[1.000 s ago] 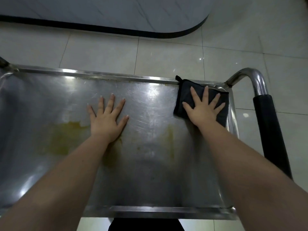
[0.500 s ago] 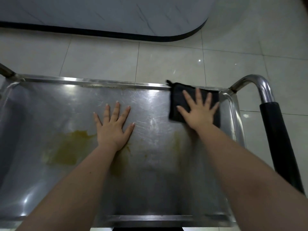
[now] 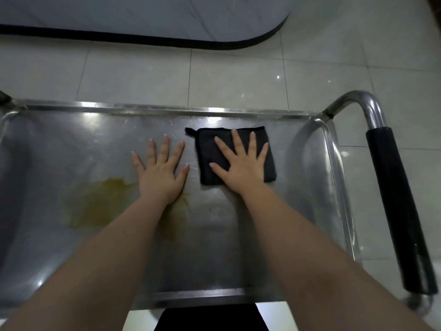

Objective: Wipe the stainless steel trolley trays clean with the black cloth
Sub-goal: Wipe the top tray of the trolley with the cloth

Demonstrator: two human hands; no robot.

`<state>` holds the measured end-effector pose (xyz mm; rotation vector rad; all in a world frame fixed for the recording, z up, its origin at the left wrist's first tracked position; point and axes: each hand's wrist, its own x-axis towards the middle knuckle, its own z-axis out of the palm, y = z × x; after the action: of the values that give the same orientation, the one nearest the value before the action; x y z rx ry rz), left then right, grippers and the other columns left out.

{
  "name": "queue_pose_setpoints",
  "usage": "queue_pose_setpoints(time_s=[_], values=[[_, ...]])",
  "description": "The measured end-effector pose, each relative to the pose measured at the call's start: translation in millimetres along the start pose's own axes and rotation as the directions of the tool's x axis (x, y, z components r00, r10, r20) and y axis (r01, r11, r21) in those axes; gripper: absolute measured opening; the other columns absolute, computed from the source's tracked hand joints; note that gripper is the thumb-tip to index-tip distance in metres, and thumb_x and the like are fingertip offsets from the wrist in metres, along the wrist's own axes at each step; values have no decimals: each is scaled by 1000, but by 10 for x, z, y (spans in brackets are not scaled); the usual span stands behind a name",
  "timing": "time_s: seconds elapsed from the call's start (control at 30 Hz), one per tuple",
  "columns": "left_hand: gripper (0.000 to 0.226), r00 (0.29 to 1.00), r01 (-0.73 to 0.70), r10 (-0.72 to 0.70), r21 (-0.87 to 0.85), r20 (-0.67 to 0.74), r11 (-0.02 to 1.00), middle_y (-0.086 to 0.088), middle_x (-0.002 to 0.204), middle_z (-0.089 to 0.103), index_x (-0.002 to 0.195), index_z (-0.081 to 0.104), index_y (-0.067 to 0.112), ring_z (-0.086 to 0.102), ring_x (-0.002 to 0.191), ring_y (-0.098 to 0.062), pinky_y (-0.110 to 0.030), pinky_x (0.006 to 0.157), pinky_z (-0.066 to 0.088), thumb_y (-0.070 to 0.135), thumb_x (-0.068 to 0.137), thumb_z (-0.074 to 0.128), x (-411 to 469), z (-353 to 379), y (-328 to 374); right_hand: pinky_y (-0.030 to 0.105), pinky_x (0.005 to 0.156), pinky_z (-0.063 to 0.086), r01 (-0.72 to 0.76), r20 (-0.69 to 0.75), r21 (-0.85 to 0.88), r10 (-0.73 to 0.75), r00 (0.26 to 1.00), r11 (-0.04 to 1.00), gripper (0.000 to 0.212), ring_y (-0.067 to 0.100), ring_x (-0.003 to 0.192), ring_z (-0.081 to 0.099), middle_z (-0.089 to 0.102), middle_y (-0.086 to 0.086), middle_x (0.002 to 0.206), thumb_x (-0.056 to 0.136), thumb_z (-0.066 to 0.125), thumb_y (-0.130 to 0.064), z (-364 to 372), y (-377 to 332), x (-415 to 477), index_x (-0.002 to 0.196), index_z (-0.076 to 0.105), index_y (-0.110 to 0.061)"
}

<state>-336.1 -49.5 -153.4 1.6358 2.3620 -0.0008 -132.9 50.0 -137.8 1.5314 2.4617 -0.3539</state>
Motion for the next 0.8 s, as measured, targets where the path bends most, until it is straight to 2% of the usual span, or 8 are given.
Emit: queue_pose_setpoints(time_s=[0.07,0.17,0.23,0.33,0.43,0.57,0.63,0.8], values=[[63,1000,-7,7,-15,9,1000,9,163,-17,148,-14,51,-18,149,-26,-64,113,-13,70,90,0,11,-1,-8,68,109,-17,-130,-3,-3,130,992,992,73,39,146,-19,-13,-10,163,79,10,-84,-13,471,-88,145,-9,-59],[64,1000,-8,8,-10,8,1000,8,163,-16,150,-10,50,-17,149,-27,-64,112,-15,69,91,3,15,-12,19,70,110,-10,-414,19,19,413,910,910,78,40,146,-18,-14,-9,163,74,1,-89,-68,1279,-366,145,-11,-59],[64,1000,-14,14,-4,10,1000,7,163,-16,150,-11,48,-18,149,-28,-65,112,-16,69,92,3,0,-11,38,69,110,-9,-491,45,9,490,871,871,86,40,146,-20,-15,-8,163,68,-6,-90,-109,1501,-518,147,-9,-57],[63,1000,-15,15,-4,6,1000,6,163,-15,151,-9,48,-18,149,-29,-65,111,-16,67,93,4,-3,-24,43,71,110,-9,-421,40,29,420,907,906,83,44,145,-18,-18,-7,163,72,1,-88,-44,1123,-488,148,-10,-56],[60,1000,-16,16,-6,14,1000,6,163,-15,151,-8,48,-17,149,-29,-65,112,-15,64,95,7,10,-36,30,70,107,-16,-162,12,-13,163,987,987,80,47,144,-19,-18,-7,162,74,4,-85,133,229,-487,147,-10,-56],[57,1000,-15,14,12,11,1000,6,164,-14,151,-8,49,-16,149,-29,-65,113,-13,58,98,11,-2,-43,39,67,108,-18,55,-14,-38,-55,998,998,72,42,145,-21,-15,-9,163,82,11,-82,239,-250,-638,147,-8,-57],[57,1000,-11,11,10,26,1000,7,163,-15,151,-9,48,-16,149,-28,-64,113,-14,60,98,11,-3,-57,42,65,109,-19,-4,-34,2,4,999,1000,72,40,146,-20,-14,-13,163,81,13,-83,209,88,-656,145,-8,-60],[59,999,-8,8,-2,38,1000,5,164,-13,152,-6,47,-15,149,-29,-65,112,-13,60,98,12,-18,-78,70,66,113,-9,-417,-13,16,417,909,909,77,39,148,-13,-10,-11,164,74,5,-87,124,1386,-945,144,-11,-60]])
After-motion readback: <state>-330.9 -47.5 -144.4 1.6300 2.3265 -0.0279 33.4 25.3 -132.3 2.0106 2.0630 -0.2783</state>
